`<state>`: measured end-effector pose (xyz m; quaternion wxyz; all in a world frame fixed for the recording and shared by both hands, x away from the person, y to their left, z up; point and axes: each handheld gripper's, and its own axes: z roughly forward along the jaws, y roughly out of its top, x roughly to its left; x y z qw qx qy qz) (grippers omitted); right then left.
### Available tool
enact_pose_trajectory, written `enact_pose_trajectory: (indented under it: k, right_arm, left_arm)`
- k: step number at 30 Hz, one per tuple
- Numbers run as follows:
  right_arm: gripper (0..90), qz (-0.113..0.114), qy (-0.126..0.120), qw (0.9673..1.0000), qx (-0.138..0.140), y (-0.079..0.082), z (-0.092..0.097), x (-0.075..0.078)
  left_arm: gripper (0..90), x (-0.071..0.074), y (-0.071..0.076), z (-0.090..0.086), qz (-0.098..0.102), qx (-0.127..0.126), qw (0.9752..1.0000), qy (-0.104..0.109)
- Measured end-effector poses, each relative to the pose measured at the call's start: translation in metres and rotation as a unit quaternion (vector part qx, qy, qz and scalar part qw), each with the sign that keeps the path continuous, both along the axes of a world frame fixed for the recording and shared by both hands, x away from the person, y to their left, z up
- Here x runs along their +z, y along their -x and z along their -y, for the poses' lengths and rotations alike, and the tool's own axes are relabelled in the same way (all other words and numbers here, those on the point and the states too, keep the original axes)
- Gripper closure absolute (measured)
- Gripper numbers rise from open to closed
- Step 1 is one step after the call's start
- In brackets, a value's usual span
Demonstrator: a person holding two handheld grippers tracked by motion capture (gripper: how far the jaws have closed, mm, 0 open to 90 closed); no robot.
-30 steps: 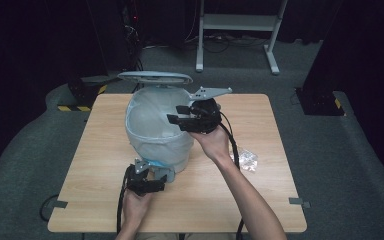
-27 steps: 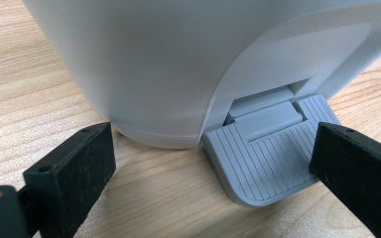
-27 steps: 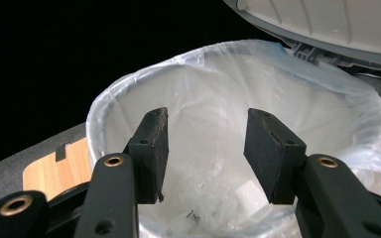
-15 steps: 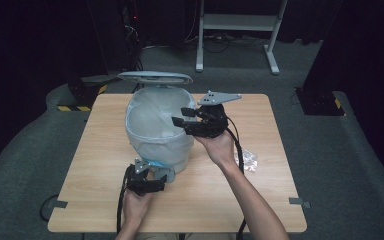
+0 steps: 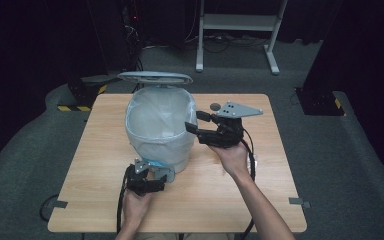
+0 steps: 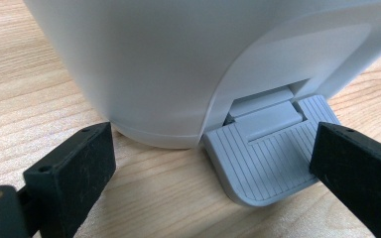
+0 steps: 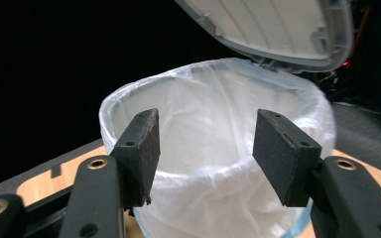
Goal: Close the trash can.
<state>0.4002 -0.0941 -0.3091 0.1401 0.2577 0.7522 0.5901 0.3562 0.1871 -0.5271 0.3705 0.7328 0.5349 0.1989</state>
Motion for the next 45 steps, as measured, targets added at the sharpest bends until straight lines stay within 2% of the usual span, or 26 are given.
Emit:
enact_pose_trajectory:
  k: [6,11,13,17,23,29,33,37,38,39,41,45]
  right_arm:
    - [43.8,-0.006,0.013,0.9998,-0.015,0.007,0.015,-0.006]
    - [44.5,-0.013,0.024,0.9991,-0.031,0.012,0.029,-0.018]
    - [44.6,-0.014,0.025,0.9990,-0.034,0.013,0.031,-0.020]
    - [46.9,-0.017,0.026,0.9976,-0.062,0.017,0.043,-0.033]
    - [47.6,-0.023,0.026,0.9962,-0.080,0.019,0.055,-0.043]
    - [45.4,-0.046,0.029,0.9937,-0.098,0.018,0.068,-0.059]
    - [44.7,-0.052,0.034,0.9924,-0.106,0.019,0.072,-0.066]
    - [43.8,-0.057,0.048,0.9907,-0.113,0.019,0.076,-0.076]
    - [43.3,-0.055,0.065,0.9890,-0.121,0.021,0.076,-0.081]
    - [43.3,-0.055,0.065,0.9890,-0.121,0.021,0.076,-0.081]
    - [42.5,-0.060,0.078,0.9869,-0.128,0.022,0.079,-0.088]
    - [41.4,-0.068,0.077,0.9848,-0.140,0.021,0.085,-0.098]
  left_arm:
    - [4.3,0.000,0.000,0.000,-0.002,-0.001,1.0000,0.001]
    - [4.2,0.000,0.000,-0.001,-0.003,-0.003,1.0000,0.000]
    - [4.3,0.000,0.000,-0.001,-0.003,-0.003,1.0000,0.000]
    - [4.3,0.000,0.000,0.000,-0.003,-0.002,1.0000,0.000]
    - [4.3,0.000,0.000,0.000,-0.002,-0.002,1.0000,0.000]
    - [4.3,0.000,-0.001,-0.001,0.000,-0.002,1.0000,-0.003]
    - [4.3,0.000,-0.001,-0.001,0.000,-0.002,1.0000,-0.003]
    - [4.3,0.000,0.000,0.000,-0.004,-0.002,1.0000,0.001]
    - [4.3,0.000,0.000,0.000,-0.002,-0.002,1.0000,-0.001]
    - [4.3,0.000,0.000,0.000,-0.002,-0.002,1.0000,-0.001]
    - [4.4,0.000,0.000,0.000,-0.003,-0.002,1.0000,0.000]
    - [4.3,0.000,-0.001,-0.001,-0.002,-0.003,1.0000,0.001]
